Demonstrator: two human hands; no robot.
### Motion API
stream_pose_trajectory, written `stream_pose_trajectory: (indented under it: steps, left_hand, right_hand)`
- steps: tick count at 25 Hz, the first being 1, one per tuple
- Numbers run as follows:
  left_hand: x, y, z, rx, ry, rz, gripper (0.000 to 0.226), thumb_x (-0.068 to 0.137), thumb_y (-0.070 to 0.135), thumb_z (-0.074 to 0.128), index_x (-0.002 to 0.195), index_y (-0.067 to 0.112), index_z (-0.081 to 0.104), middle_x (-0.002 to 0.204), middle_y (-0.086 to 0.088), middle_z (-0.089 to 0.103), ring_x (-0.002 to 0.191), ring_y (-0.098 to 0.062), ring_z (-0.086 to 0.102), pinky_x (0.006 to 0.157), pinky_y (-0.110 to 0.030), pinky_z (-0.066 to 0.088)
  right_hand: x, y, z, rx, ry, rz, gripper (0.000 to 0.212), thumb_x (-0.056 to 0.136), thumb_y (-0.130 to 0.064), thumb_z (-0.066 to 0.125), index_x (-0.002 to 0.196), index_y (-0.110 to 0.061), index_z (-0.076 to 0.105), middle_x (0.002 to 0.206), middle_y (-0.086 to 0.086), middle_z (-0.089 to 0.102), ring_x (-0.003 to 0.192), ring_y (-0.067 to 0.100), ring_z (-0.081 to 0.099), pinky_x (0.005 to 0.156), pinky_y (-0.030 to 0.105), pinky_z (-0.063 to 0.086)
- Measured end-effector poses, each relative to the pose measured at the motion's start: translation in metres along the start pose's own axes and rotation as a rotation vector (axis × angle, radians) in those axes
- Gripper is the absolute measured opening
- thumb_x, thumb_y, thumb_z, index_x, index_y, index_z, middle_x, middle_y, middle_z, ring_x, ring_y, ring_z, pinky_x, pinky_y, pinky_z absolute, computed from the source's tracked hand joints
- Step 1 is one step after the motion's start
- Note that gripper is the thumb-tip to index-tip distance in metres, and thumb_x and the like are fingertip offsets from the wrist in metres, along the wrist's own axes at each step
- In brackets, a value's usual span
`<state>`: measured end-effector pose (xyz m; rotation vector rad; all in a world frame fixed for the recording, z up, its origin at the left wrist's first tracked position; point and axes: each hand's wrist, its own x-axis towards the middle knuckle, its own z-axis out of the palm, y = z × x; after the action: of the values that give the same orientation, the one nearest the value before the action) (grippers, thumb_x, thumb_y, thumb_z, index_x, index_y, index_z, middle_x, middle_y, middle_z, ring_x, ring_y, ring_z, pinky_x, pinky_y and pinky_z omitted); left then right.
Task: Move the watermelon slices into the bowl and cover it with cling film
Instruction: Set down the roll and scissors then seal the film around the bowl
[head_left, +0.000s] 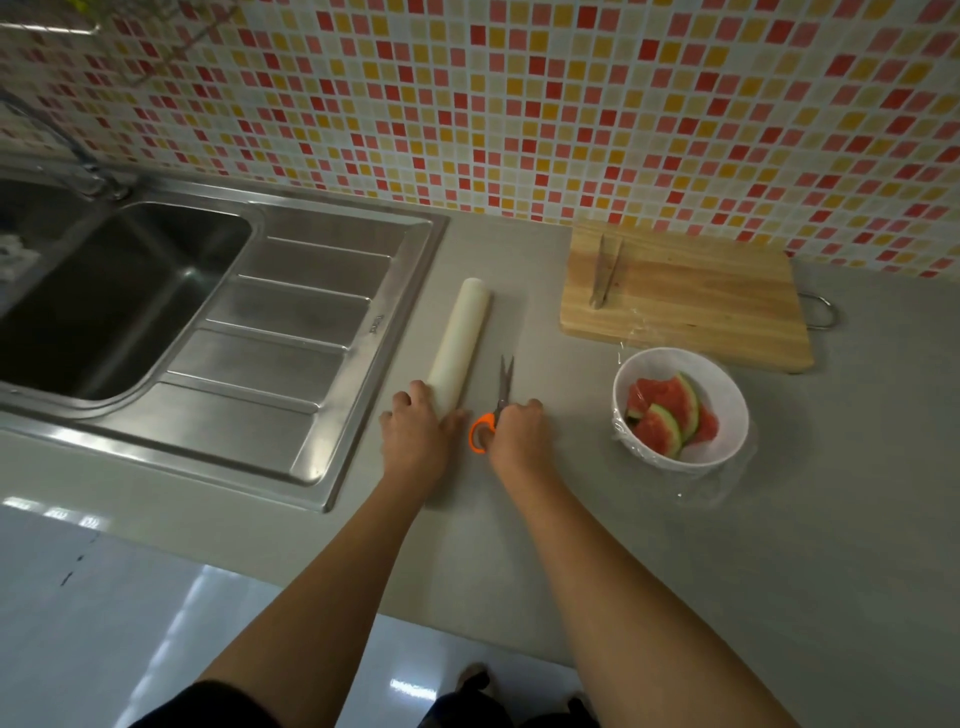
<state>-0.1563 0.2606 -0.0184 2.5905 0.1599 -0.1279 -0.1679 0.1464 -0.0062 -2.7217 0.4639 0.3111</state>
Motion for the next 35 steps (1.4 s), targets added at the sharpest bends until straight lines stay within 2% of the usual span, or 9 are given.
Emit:
stream_pose_trajectory:
  steps: [6, 11, 14, 19, 23, 25, 28, 32, 35]
  left_hand:
    - [0.001, 0.000, -0.002, 0.041, -0.019, 0.010, 0.058, 0.089, 0.046, 0.054, 0.119, -0.001, 0.042, 0.118, -0.023, 0.049, 0.109, -0.041, 0.046, 0.087, -0.041, 0.034]
    - [-0.004, 0.009, -0.010, 0.083, -0.009, -0.039, 0.056, 0.095, 0.047, 0.039, 0.123, -0.002, 0.043, 0.124, -0.022, 0.047, 0.116, -0.039, 0.044, 0.090, -0.045, 0.037]
    - [-0.003, 0.025, -0.015, 0.261, 0.047, 0.115, 0.046, 0.100, 0.036, 0.030, 0.122, 0.000, 0.047, 0.122, -0.022, 0.050, 0.114, -0.037, 0.044, 0.091, -0.044, 0.033]
    - [-0.001, 0.083, -0.008, 0.170, 0.133, 0.347, 0.037, 0.100, 0.026, 0.031, 0.115, -0.001, 0.053, 0.117, -0.022, 0.053, 0.110, -0.036, 0.044, 0.092, -0.038, 0.025]
    - [-0.003, 0.132, 0.010, 0.001, 0.143, 0.430, 0.036, 0.100, 0.020, 0.035, 0.112, -0.007, 0.056, 0.112, -0.028, 0.057, 0.108, -0.040, 0.046, 0.092, -0.041, 0.026]
    - [-0.003, 0.150, 0.020, -0.046, 0.109, 0.426, 0.037, 0.101, 0.018, 0.033, 0.111, -0.009, 0.056, 0.111, -0.027, 0.059, 0.107, -0.039, 0.046, 0.091, -0.044, 0.027]
    - [0.002, 0.171, 0.039, -0.234, -0.088, 0.305, 0.034, 0.099, 0.012, 0.032, 0.116, -0.009, 0.053, 0.108, -0.030, 0.058, 0.101, -0.041, 0.050, 0.082, -0.045, 0.035]
    - [0.009, 0.181, 0.058, -0.505, -0.320, 0.035, 0.059, 0.097, 0.050, 0.032, 0.103, 0.001, 0.063, 0.104, -0.018, 0.065, 0.097, -0.034, 0.060, 0.092, -0.044, 0.047]
    - [0.013, 0.184, 0.063, -0.607, -0.463, -0.011, 0.057, 0.093, 0.057, 0.034, 0.102, 0.010, 0.064, 0.104, -0.010, 0.066, 0.096, -0.026, 0.062, 0.085, -0.038, 0.051]
  right_hand:
    - [0.001, 0.002, -0.002, 0.059, -0.019, -0.003, 0.032, 0.091, -0.026, 0.052, 0.111, -0.003, 0.062, 0.114, 0.018, 0.059, 0.108, 0.029, 0.053, 0.087, 0.034, 0.042]
    - [-0.004, 0.006, -0.023, 0.120, 0.102, -0.006, 0.032, 0.091, -0.027, 0.051, 0.108, -0.001, 0.059, 0.114, 0.019, 0.056, 0.107, 0.033, 0.054, 0.087, 0.036, 0.041]
    - [-0.009, 0.020, -0.052, 0.151, 0.258, -0.093, 0.032, 0.092, -0.026, 0.047, 0.106, -0.001, 0.059, 0.109, 0.021, 0.056, 0.103, 0.036, 0.054, 0.084, 0.038, 0.041]
    - [-0.010, 0.089, -0.099, 0.205, 0.498, -0.052, 0.030, 0.093, -0.020, 0.042, 0.110, -0.005, 0.061, 0.110, 0.019, 0.060, 0.101, 0.034, 0.056, 0.084, 0.039, 0.043]
    - [0.000, 0.157, -0.128, 0.175, 0.552, 0.053, 0.027, 0.091, -0.014, 0.042, 0.108, -0.004, 0.062, 0.108, 0.020, 0.059, 0.096, 0.035, 0.056, 0.079, 0.035, 0.042]
    - [0.007, 0.184, -0.133, 0.146, 0.510, 0.102, 0.028, 0.092, -0.014, 0.042, 0.109, -0.003, 0.061, 0.109, 0.022, 0.058, 0.097, 0.038, 0.056, 0.081, 0.037, 0.043]
    - [0.022, 0.219, -0.133, 0.139, 0.388, 0.150, 0.032, 0.094, -0.019, 0.039, 0.107, 0.000, 0.061, 0.109, 0.027, 0.059, 0.100, 0.040, 0.055, 0.081, 0.038, 0.043]
    - [0.042, 0.236, -0.126, 0.286, 0.024, 0.304, 0.069, 0.097, -0.049, 0.015, 0.106, 0.002, 0.061, 0.114, 0.028, 0.059, 0.113, 0.037, 0.054, 0.090, 0.036, 0.040]
    - [0.054, 0.234, -0.124, 0.676, -0.249, 0.409, 0.082, 0.084, -0.071, 0.007, 0.087, -0.012, 0.063, 0.098, 0.019, 0.061, 0.107, 0.032, 0.057, 0.091, 0.034, 0.042]
